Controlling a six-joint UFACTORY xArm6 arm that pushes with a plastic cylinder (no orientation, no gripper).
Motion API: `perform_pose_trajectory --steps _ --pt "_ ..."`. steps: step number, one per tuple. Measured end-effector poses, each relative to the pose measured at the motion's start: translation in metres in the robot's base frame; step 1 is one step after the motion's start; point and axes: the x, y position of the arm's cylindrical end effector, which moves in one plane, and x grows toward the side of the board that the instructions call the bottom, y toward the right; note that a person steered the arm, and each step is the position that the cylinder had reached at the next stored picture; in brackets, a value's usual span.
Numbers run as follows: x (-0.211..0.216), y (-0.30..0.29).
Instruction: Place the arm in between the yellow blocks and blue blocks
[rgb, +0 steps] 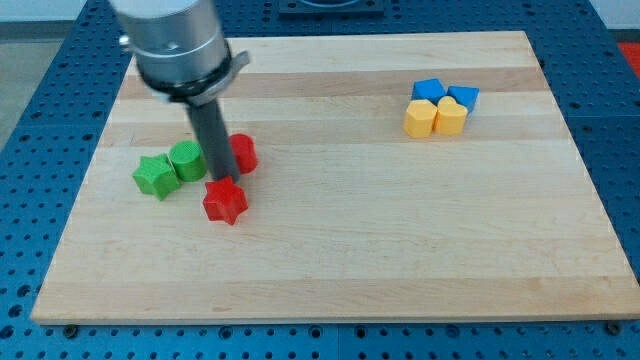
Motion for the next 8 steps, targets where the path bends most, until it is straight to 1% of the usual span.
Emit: perform_pose_trajectory --steps 1,2,3,4,5,6,7,8 --pt "-0.025 0.034" --pt "-0.039 0.053" --pt "-0.024 0.086" --pt "-0.022 0.171" --pt "-0.034 0.269" --pt "-0.060 0.320" --pt "-0.080 0.322" --pt "-0.086 0.314"
